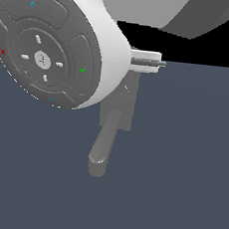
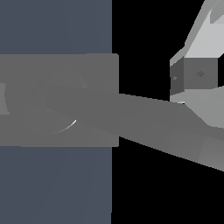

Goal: Turn on the faucet by rotating a designated handle.

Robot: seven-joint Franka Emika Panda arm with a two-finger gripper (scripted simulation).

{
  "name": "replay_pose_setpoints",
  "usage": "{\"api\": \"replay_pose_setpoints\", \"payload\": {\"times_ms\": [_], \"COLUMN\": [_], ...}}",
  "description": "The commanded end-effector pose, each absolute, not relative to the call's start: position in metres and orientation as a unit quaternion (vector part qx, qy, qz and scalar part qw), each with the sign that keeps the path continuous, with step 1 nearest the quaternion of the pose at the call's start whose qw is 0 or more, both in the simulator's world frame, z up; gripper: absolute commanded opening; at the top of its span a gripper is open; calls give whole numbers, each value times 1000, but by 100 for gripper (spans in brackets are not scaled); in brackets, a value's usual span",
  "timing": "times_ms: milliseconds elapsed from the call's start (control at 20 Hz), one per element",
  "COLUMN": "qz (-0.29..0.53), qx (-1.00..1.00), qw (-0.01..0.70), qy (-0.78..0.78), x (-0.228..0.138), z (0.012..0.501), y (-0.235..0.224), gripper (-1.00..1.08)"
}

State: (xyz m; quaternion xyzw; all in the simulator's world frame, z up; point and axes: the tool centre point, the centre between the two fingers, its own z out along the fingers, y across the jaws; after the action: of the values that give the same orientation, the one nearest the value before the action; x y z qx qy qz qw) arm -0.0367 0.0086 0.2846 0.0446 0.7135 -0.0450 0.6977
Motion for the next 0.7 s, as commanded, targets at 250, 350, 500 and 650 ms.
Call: {"api": "replay_pose_setpoints", "payload": {"times_ms": [250,350,500,650], "qz": [-53,-54,-55,-56], "qx": [47,46,45,44], "qw": [700,701,703,704], "qy": [710,710,708,707], "x": [-36,-37,-37,-37], "z": [284,284,285,285], "y": [-29,-37,-48,-58], "gripper": [-100,-100,-100,-100]}}
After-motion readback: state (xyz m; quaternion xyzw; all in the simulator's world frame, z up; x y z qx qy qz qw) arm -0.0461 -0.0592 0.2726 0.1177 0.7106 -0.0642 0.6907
